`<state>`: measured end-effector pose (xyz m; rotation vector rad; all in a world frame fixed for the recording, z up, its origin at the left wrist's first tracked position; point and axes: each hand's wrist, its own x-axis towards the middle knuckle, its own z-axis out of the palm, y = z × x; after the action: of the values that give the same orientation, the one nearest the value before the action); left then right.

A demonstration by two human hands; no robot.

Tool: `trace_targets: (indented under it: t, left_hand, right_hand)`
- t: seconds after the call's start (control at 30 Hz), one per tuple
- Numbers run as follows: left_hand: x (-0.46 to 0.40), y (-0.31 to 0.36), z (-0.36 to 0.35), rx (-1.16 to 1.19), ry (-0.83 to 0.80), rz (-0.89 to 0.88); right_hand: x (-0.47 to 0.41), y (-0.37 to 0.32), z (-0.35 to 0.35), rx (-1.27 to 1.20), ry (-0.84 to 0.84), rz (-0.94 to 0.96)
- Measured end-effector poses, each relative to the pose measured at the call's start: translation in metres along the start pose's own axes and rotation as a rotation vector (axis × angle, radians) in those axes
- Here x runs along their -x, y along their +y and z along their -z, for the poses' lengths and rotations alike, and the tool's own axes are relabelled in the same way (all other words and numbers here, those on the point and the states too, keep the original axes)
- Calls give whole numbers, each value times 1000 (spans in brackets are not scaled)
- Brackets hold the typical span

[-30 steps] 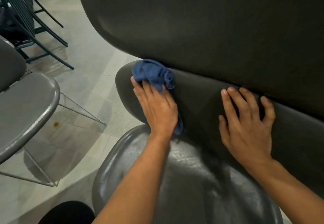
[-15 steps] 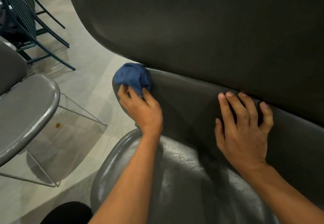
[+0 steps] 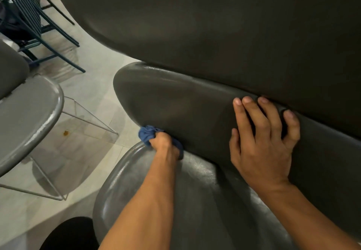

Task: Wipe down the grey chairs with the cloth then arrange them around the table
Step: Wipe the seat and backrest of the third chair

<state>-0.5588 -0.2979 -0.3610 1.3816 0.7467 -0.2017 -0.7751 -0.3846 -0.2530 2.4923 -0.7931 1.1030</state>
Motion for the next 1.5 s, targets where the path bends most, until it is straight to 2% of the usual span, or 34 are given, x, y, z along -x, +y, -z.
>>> trace_targets:
  t: [0.07,0.17,0.23,0.33,0.4,0.47,0.57,0.63,0.73,0.8,0.9,1.03,1.13,1.23,1.27,1.33,1.4,1.5]
  left_hand:
    - [-16,-19,-3,39,-19,72]
    - [25,23,-11,113,-39,-31]
    - [61,50,-17,77,-66,-212]
    - [113,64,-13,-113,-142,-590]
    - [126,50,-5,-180,-214,-708]
    - [127,29,1,-221,-236,-688]
    - [114,0,5,-287,-189,-569]
    - [103,-15,7,-274,-170,-420]
    - [90,-33,8,-264,-125,-81]
    - [94,-28,7,-201,-116,-4]
    - [121,-5,-1,-175,-151,-167]
    - [172,16,-7,-166,-308,-569]
    - [186,3,5,-285,-477,-805]
    - [152,-33,27,-395,-632,-1002]
    - [141,-47,33,-426,-654,-975]
    - [132,-60,43,-416,-630,-746]
    - [132,-55,40,-355,-487,-544]
    - [142,-26,15,-230,-302,-539]
  right_hand:
    - [0,1,0,2,-6,4]
    - [0,0,2,0,-14,-5]
    - [-1,-1,3,-3,-17,-9]
    - [-2,-2,4,-5,-11,-15]
    - [-1,-2,5,-5,-8,-16]
    - [-2,-3,5,-2,-5,-11]
    - [-1,-2,4,-7,-14,-2]
    - [-1,-2,4,10,-7,-5]
    - [-2,-1,5,16,-19,-5]
    - [-3,-2,6,15,-26,-12]
    - [-5,-3,9,13,-48,-18]
    - [-9,-4,16,-6,-74,-30]
    - [-12,-2,27,-79,-135,-26]
    - [-16,4,43,-182,-223,-36]
    - [-16,7,49,-191,-247,-43]
    - [-11,14,59,-172,-283,-54]
    - [-1,24,69,-144,-308,-57]
    - [15,42,85,-129,-288,-116]
